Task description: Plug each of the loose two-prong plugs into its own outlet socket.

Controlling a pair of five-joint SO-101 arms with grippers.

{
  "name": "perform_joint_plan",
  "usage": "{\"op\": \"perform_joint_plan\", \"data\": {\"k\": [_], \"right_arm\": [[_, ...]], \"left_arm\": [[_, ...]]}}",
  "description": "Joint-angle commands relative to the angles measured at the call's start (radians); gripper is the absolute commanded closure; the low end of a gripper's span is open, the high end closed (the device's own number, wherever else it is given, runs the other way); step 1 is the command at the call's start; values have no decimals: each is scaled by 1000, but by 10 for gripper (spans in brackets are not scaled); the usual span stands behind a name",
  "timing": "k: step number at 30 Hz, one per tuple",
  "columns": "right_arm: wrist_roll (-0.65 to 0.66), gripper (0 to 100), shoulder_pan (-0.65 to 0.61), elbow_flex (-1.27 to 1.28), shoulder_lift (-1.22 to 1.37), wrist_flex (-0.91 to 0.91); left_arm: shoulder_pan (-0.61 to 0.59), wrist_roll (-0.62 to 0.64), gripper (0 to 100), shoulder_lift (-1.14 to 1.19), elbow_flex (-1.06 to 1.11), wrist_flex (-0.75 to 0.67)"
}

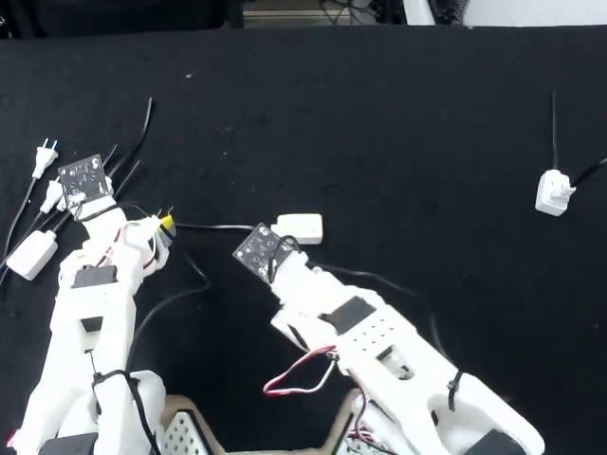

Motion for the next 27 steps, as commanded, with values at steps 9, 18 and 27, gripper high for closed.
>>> {"op": "perform_joint_plan", "data": {"k": [9, 18, 27], "right_arm": [[-6, 913, -6, -154, 205, 25], [-6, 988, -5, -25, -7, 6], [2, 988, -6, -13, -363, 215]], "left_arm": [[-2, 8, 737, -28, -45, 5], [-2, 6, 737, -28, -44, 5], [-1, 11, 737, -29, -51, 41]]}}
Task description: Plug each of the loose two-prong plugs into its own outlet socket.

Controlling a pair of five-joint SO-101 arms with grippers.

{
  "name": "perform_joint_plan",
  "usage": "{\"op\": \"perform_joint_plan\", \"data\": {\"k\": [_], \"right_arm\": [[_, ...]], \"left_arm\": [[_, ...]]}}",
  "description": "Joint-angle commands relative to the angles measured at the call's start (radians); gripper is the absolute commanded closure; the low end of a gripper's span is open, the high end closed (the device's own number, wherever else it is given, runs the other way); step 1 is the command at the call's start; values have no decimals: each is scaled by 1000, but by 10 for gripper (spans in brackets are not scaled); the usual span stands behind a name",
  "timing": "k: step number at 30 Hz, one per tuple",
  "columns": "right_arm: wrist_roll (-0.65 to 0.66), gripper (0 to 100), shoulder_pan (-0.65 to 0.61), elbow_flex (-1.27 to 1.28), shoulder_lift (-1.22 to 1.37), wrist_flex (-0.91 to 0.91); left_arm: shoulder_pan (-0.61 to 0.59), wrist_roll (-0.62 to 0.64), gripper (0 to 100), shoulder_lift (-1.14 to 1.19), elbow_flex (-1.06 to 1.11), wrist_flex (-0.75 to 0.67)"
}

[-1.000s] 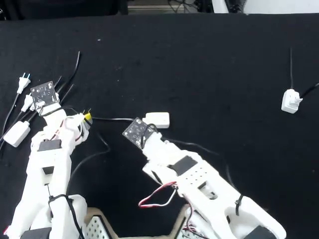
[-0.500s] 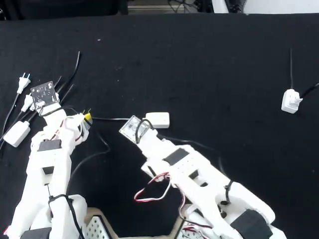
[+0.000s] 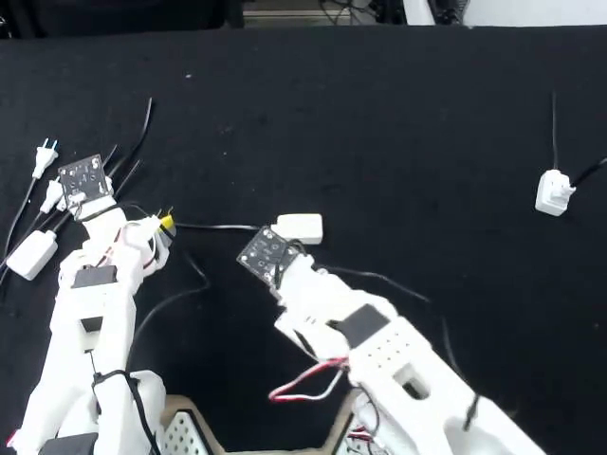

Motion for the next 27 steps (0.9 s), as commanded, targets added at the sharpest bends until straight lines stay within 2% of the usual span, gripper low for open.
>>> {"op": "perform_joint_plan", "data": {"k": [1, 4, 9, 13, 16, 21, 27], "right_arm": [[0, 988, -6, -51, -150, 69], [2, 988, -8, -104, -194, 29], [-23, 988, -11, -114, -131, -176], [-178, 988, -17, -119, -31, -284], [-249, 988, -75, -114, 18, -328], [-230, 988, -207, -93, 68, -387], [-238, 988, -235, 36, 81, -620]], "left_arm": [[1, 11, 737, -29, -54, 54], [18, 12, 737, -64, -61, 84], [25, 12, 737, -229, -2, 121], [25, 12, 737, -408, 82, 120], [25, 12, 737, -528, 137, 120], [88, 12, 737, -672, 205, 126], [154, 6, 737, -775, 254, 124]]}}
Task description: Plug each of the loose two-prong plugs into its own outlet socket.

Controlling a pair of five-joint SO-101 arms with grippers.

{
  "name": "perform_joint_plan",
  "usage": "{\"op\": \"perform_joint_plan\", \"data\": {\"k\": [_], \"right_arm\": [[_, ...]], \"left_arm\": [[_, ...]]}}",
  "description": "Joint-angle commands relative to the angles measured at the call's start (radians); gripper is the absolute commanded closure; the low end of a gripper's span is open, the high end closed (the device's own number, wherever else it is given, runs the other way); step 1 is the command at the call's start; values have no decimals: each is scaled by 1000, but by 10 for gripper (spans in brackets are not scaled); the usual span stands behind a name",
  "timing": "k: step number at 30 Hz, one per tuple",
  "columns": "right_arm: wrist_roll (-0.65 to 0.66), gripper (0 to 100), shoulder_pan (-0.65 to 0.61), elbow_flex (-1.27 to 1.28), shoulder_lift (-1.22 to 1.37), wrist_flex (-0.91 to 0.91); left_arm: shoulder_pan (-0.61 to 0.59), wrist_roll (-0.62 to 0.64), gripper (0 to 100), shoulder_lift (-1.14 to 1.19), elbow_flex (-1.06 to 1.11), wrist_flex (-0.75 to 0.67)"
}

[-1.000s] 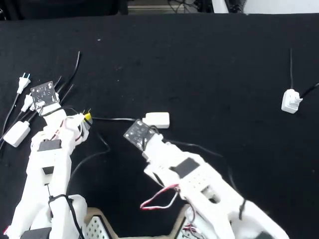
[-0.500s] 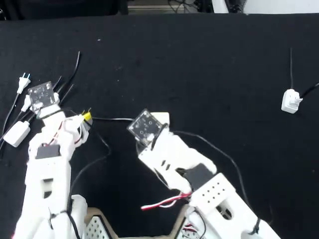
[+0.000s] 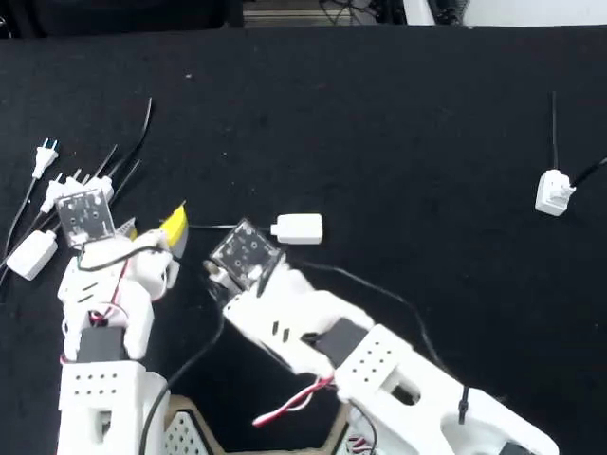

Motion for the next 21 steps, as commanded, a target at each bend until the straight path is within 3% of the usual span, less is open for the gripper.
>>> {"op": "perform_joint_plan", "data": {"k": [1, 8, 11, 21], "right_arm": [[-9, 988, -18, 25, -1, -135], [-8, 988, -78, 36, 1, -143], [-5, 988, -84, 36, -1, -143], [-5, 988, -83, 35, -2, -141]], "left_arm": [[61, 6, 737, -71, 10, 2], [134, 2, 737, -101, 28, -2], [163, -61, 737, -95, 28, 0], [163, -137, 737, -97, 61, -5]]}}
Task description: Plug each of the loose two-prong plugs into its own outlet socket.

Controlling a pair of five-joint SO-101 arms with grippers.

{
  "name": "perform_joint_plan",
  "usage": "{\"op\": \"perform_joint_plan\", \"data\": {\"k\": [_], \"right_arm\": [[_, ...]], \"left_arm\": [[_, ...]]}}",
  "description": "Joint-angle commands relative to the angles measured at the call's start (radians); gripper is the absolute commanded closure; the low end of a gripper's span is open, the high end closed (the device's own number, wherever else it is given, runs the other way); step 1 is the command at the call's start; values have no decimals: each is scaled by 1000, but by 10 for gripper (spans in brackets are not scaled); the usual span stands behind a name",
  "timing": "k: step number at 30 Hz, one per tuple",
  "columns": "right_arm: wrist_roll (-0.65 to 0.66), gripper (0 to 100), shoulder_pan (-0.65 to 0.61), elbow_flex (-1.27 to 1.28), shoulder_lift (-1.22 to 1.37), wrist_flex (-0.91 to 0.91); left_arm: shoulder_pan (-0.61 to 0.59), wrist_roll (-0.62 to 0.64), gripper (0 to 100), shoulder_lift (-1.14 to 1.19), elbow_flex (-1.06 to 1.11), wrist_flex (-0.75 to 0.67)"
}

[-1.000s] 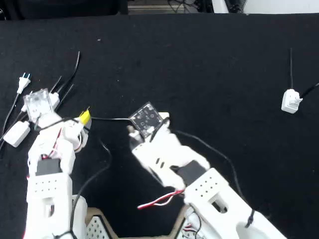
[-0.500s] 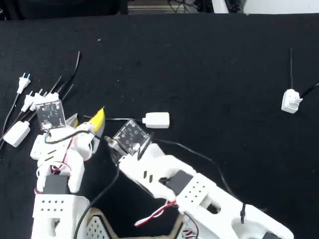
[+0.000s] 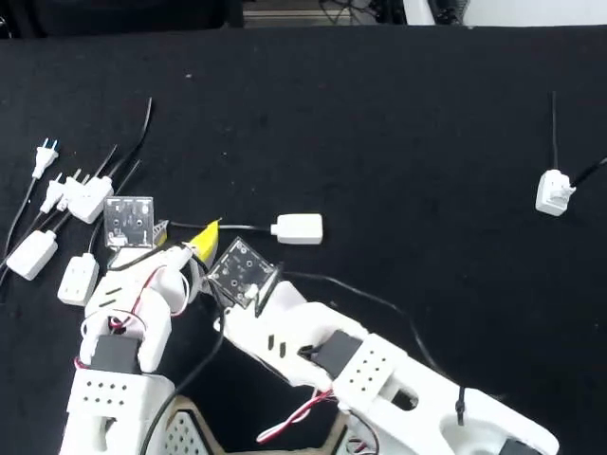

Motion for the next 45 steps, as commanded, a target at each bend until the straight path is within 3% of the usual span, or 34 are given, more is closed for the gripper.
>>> {"op": "perform_joint_plan", "data": {"k": [1, 11, 20, 29, 45], "right_arm": [[-5, 988, -14, -12, -2, -26], [-5, 988, 9, -8, -25, -25], [-5, 988, 41, 4, -259, 190], [-3, 988, 44, 74, -420, 206], [74, 988, 78, 88, -367, 233]], "left_arm": [[10, -15, 737, -3, -13, -6], [10, -17, 737, -9, 1, -6], [16, -17, 737, 0, 10, -37], [13, -17, 737, 0, 10, -35], [8, -9, 737, -11, -31, -34]]}}
